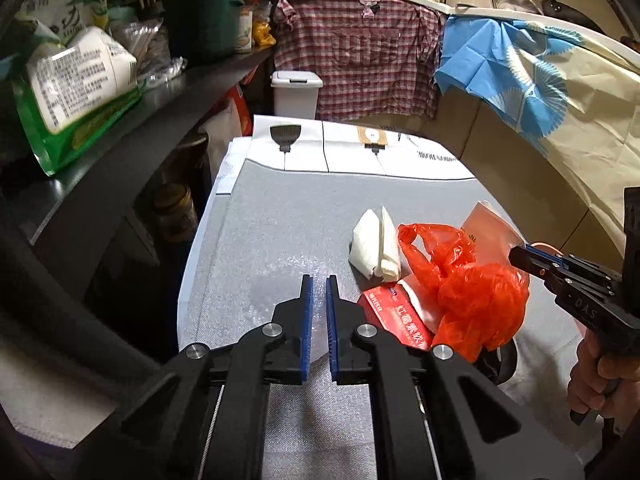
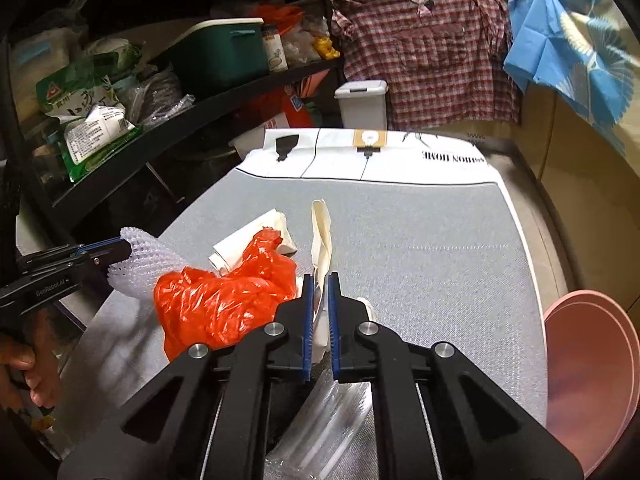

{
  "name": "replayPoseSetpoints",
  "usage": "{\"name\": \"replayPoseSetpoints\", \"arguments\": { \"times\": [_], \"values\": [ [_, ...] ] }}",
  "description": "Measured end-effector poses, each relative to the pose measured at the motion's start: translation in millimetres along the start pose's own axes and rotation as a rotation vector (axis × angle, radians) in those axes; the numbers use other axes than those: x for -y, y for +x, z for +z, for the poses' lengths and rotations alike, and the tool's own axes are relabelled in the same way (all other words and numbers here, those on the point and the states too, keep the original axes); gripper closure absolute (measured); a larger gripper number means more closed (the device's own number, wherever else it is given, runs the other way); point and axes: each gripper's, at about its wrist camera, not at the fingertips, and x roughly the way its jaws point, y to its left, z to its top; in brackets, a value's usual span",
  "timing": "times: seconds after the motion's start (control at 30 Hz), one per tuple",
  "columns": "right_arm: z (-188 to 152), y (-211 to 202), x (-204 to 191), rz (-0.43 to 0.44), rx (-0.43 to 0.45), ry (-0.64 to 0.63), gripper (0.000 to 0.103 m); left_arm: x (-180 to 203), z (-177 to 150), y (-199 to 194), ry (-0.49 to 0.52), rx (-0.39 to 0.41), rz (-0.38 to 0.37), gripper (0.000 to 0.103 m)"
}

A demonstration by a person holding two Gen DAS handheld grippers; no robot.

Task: Collect trash
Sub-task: 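Grasp the white foam net with the left tool while the right tool grasps the white paper bag, then carry the foam net and paper bag over the pink bucket with both tools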

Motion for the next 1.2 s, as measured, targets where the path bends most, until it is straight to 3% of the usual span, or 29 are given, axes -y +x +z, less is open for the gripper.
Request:
{"name": "replayPoseSetpoints", "arguments": {
  "times": [0.7,1.2],
  "values": [
    [14,-69,7,-0.028,0.144,0.007,0.097,21,8,-43,0.028,0.088,-0.006,0.097],
    [17,-105,14,-0.044,0.169,0.018,0.098,49,12,-68,0.048,0.133,-0.053,0.097]
  ]
}}
